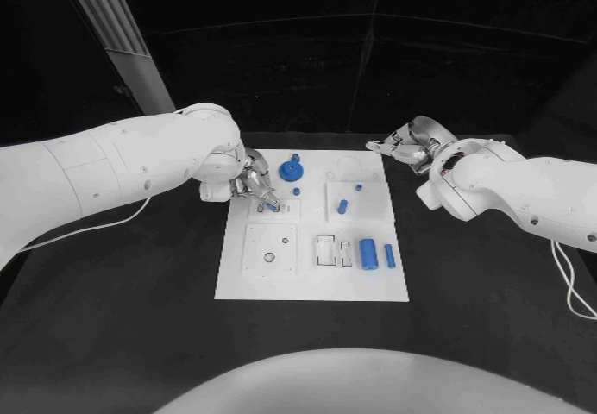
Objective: Assemble the parts on the task board
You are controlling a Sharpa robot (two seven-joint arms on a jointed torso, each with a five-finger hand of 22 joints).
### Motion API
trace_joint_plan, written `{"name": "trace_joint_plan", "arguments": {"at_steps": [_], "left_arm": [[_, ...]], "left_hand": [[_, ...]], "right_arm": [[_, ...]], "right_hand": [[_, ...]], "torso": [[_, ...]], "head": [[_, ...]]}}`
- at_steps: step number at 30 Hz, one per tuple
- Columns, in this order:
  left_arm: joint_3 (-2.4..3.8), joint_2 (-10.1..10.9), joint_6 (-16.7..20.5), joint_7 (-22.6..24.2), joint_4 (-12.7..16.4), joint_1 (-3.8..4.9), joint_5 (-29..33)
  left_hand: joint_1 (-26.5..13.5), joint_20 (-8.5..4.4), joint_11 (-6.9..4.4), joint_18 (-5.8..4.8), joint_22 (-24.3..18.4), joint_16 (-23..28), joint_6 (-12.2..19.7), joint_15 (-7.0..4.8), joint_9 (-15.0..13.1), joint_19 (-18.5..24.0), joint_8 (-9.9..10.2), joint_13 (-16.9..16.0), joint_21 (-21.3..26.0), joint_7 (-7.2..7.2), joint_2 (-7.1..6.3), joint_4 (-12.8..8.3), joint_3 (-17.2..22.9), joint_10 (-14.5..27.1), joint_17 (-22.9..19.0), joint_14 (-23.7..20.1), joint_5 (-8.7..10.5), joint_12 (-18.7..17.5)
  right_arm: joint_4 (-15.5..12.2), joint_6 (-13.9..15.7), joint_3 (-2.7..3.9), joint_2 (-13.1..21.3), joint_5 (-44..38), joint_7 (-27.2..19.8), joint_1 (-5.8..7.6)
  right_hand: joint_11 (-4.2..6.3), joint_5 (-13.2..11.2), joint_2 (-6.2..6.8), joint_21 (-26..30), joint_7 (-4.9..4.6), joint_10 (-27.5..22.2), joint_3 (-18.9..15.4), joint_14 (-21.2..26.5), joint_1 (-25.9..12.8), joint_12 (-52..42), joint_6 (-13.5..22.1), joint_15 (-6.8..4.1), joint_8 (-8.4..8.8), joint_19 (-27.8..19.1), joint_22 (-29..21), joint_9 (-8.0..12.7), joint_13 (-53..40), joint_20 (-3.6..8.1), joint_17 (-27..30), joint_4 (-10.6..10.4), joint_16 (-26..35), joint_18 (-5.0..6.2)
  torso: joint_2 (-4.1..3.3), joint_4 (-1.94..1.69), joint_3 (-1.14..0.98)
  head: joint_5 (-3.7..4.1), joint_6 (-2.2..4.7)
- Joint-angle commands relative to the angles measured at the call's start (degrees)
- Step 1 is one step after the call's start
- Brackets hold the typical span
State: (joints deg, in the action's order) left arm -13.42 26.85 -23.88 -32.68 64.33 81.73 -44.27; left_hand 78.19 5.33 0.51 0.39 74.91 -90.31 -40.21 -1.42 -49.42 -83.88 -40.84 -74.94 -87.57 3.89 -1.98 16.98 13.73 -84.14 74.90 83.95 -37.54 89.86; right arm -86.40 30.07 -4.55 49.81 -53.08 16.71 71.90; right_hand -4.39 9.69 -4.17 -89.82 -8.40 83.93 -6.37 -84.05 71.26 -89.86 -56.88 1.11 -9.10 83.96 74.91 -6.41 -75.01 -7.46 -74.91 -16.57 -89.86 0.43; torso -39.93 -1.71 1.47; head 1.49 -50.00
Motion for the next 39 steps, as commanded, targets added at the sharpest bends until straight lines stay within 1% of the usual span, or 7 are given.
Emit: {"name": "trace_joint_plan", "arguments": {"at_steps": [1,10,14,20,31,35,39], "left_arm": [[0.02,-0.17,-0.81,-1.22,-0.2,-0.07,-0.34],[0.02,-0.67,-1.21,-0.98,-0.79,-0.44,-0.32],[0.02,-0.75,-1.06,-0.86,-0.92,-0.48,-0.32],[0.02,-0.87,-0.56,-0.45,-0.9,-0.52,-0.32],[0.02,-1.05,-1.41,-0.68,-1.3,-0.59,-0.32],[0.02,-1.2,-1.68,-0.71,-1.6,-0.68,-0.31],[0.02,-1.2,-1.78,-0.69,-1.63,-0.78,-0.31]], "left_hand": [[-0.02,-0.12,0.01,0.72,13.61,0.31,0.25,-0.16,-4.77,-2.0,-0.19,-15.06,0.06,-0.11,0.46,-1.34,1.76,-5.86,15.1,6.05,0.45,0.14],[-0.14,-0.09,0.04,0.75,13.57,0.31,0.25,-0.13,-4.85,-1.89,-0.15,-15.06,0.13,-0.11,0.38,-1.24,1.81,-5.86,15.1,6.05,1.09,0.14],[-0.14,-0.09,0.04,0.75,13.57,0.31,0.25,-0.13,-4.86,-1.91,-0.15,-15.06,0.12,-0.11,0.39,-1.23,1.83,-5.86,15.1,6.05,1.14,0.14],[-0.12,-0.08,0.03,0.74,13.59,0.31,0.26,-0.12,-4.88,-1.94,-0.14,-15.06,0.1,-0.12,0.43,-1.23,1.89,-5.86,15.1,6.05,1.36,0.14],[-0.07,-0.07,0.03,0.79,13.51,0.31,0.29,-0.12,-4.9,-1.73,-0.11,-15.06,0.23,-0.13,0.47,-1.24,1.97,-5.86,15.1,6.05,1.55,0.14],[-0.13,-0.06,0.05,0.88,13.4,0.31,0.37,-0.11,-4.9,-1.41,-0.03,-15.06,0.43,-0.09,0.46,-1.19,2.0,-5.86,15.1,6.05,1.76,0.14],[-0.14,-0.06,0.06,0.9,13.36,0.31,0.41,-0.11,-4.9,-1.32,0.0,-15.06,0.48,-0.09,0.47,-1.18,2.02,-5.86,15.1,6.05,1.82,0.14]], "right_arm": [[-0.17,-0.25,0.03,0.03,-0.24,-0.14,0.08],[-0.24,-0.29,0.03,0.02,-0.24,-0.1,0.08],[-0.2,-0.32,0.03,0.04,-0.24,-0.04,0.08],[-0.16,-0.45,0.03,-0.02,-0.24,0.07,0.08],[-0.2,-0.48,0.03,-0.02,-0.24,0.12,0.08],[-0.22,-0.51,0.02,0.03,-0.24,0.14,0.08],[-0.21,-0.52,0.02,-0.03,-0.23,0.13,0.08]], "right_hand": [[0.14,0.35,-0.04,-0.18,-0.03,6.07,-0.34,-5.95,0.37,-0.14,0.33,-0.25,-0.16,6.04,15.09,-0.08,-14.99,0.34,-15.09,-0.04,-0.14,-0.43],[0.13,0.34,-0.04,-0.18,-0.03,6.07,-0.36,-5.95,0.38,-0.14,0.33,-0.25,-0.16,6.04,15.09,-0.08,-14.99,0.33,-15.09,-0.04,-0.14,-0.43],[0.13,0.33,-0.06,-0.18,-0.03,6.07,-0.4,-5.95,0.39,-0.14,0.34,-0.25,-0.18,6.04,15.09,-0.09,-14.99,0.33,-15.09,-0.06,-0.14,-0.43],[0.13,0.33,-0.06,-0.18,-0.03,6.07,-0.4,-5.95,0.39,-0.14,0.34,-0.25,-0.18,6.04,15.09,-0.09,-14.99,0.33,-15.09,-0.06,-0.14,-0.43],[0.13,0.33,-0.06,-0.18,-0.03,6.07,-0.4,-5.95,0.39,-0.14,0.34,-0.25,-0.18,6.04,15.09,-0.09,-14.99,0.33,-15.09,-0.06,-0.14,-0.43],[0.13,0.33,-0.06,-0.18,-0.03,6.07,-0.4,-5.95,0.39,-0.14,0.34,-0.25,-0.18,6.04,15.09,-0.09,-14.99,0.33,-15.09,-0.06,-0.14,-0.43],[0.13,0.33,-0.06,-0.18,-0.03,6.07,-0.4,-5.95,0.39,-0.14,0.34,-0.25,-0.18,6.04,15.09,-0.09,-14.99,0.33,-15.09,-0.06,-0.14,-0.43]], "torso": [[0.0,0.0,0.01],[-0.01,0.04,0.03],[0.0,-0.04,0.02],[0.0,-0.02,0.01],[0.0,0.0,0.03],[0.02,-0.07,0.01],[-0.01,0.06,0.02]], "head": [[0.04,0.0],[0.12,0.0],[0.22,0.0],[0.18,0.0],[0.21,0.0],[0.29,0.0],[0.27,0.0]]}}
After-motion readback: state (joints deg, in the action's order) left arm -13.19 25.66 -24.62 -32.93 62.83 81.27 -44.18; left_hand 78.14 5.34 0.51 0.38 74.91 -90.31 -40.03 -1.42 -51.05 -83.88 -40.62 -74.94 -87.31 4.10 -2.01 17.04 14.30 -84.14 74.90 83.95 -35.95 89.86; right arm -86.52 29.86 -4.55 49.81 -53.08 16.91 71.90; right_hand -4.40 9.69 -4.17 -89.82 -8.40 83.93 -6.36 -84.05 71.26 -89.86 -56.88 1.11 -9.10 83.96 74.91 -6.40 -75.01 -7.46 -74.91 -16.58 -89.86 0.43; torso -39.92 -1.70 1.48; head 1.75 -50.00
